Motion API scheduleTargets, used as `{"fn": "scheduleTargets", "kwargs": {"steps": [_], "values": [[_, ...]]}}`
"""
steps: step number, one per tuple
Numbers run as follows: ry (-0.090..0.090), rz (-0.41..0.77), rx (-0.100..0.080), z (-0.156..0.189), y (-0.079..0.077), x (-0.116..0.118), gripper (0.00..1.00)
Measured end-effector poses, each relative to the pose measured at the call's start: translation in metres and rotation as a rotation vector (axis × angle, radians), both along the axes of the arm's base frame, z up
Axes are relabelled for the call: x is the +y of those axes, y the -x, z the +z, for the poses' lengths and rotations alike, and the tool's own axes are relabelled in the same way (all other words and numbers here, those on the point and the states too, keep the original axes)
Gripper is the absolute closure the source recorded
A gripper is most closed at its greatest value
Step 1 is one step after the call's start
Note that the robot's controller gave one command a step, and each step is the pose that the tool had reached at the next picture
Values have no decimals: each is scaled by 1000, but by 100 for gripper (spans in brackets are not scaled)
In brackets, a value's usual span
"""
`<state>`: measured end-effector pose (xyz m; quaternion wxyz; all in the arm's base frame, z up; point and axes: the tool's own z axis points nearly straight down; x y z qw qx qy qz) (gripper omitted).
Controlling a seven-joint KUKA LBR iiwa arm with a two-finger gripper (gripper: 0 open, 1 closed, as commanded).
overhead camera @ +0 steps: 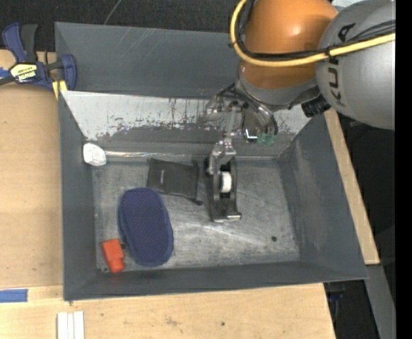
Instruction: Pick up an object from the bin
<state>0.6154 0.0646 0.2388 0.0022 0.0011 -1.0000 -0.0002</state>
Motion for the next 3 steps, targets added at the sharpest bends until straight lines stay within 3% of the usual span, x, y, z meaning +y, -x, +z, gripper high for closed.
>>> {"fn": "scheduleTargets", "kwargs": {"steps": [1,2,3], "values": [[-2,-116,-12,-155,-5,46,0],[-7,-153,-7,-164,-4,29,0],[-3,-150,-6,-163,-5,30,0]]}}
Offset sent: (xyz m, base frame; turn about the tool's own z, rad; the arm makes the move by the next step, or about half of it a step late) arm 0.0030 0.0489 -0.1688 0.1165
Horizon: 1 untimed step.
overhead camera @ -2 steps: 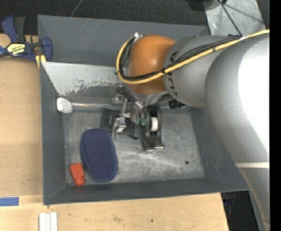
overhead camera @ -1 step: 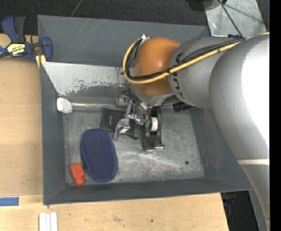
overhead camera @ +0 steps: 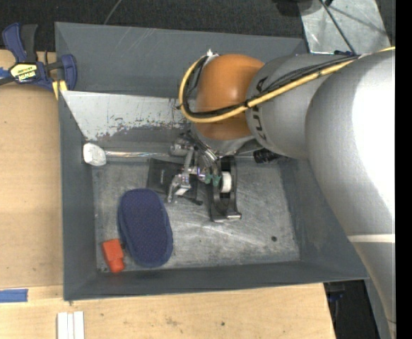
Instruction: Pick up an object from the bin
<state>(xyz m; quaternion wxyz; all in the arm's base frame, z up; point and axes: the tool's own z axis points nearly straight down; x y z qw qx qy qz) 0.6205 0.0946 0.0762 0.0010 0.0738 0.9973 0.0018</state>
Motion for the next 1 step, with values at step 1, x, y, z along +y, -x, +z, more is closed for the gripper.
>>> {"fn": "scheduleTargets", "kwargs": {"steps": [1], "values": [[1,1,0,0,0,0,0]]}}
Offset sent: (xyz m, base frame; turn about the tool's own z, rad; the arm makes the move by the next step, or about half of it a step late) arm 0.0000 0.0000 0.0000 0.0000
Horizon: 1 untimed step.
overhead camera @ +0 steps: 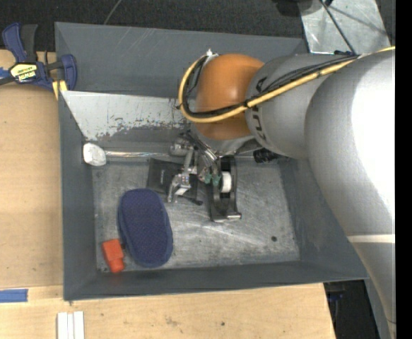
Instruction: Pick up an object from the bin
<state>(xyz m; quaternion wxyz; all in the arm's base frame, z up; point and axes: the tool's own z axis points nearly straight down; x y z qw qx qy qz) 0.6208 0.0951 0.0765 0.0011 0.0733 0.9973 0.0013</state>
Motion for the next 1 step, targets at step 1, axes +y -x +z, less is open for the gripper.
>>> {"fn": "scheduleTargets", "kwargs": {"steps": [1], "values": [[0,1,0,0,0,0,0]]}}
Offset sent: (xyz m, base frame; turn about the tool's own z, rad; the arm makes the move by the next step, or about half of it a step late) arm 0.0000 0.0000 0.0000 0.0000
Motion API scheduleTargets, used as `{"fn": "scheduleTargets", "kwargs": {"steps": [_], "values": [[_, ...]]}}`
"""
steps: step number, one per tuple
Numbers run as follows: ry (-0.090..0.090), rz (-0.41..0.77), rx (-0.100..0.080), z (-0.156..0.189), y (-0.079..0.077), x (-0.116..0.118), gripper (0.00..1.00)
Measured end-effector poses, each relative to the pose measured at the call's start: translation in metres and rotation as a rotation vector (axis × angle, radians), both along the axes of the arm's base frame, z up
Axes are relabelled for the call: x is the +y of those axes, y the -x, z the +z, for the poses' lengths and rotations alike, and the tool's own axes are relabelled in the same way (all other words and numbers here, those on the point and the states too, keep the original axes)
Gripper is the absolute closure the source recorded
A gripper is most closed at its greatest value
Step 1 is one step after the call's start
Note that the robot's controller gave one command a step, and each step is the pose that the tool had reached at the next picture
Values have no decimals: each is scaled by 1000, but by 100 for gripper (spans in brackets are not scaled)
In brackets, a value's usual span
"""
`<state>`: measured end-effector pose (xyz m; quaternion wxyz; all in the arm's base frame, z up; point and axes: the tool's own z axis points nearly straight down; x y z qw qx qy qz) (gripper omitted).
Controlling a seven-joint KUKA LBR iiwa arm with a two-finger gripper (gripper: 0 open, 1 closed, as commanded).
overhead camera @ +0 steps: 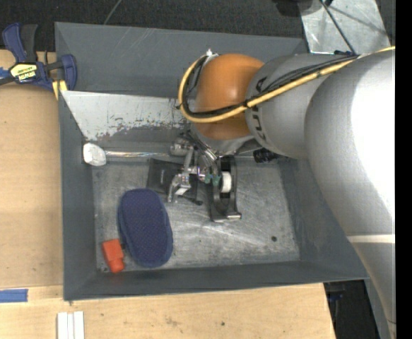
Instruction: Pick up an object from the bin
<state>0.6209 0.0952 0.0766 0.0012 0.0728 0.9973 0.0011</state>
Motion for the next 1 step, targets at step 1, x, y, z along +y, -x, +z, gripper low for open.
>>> {"fn": "scheduleTargets", "kwargs": {"steps": [1], "values": [[0,-1,-12,5,-4,0,100]]}}
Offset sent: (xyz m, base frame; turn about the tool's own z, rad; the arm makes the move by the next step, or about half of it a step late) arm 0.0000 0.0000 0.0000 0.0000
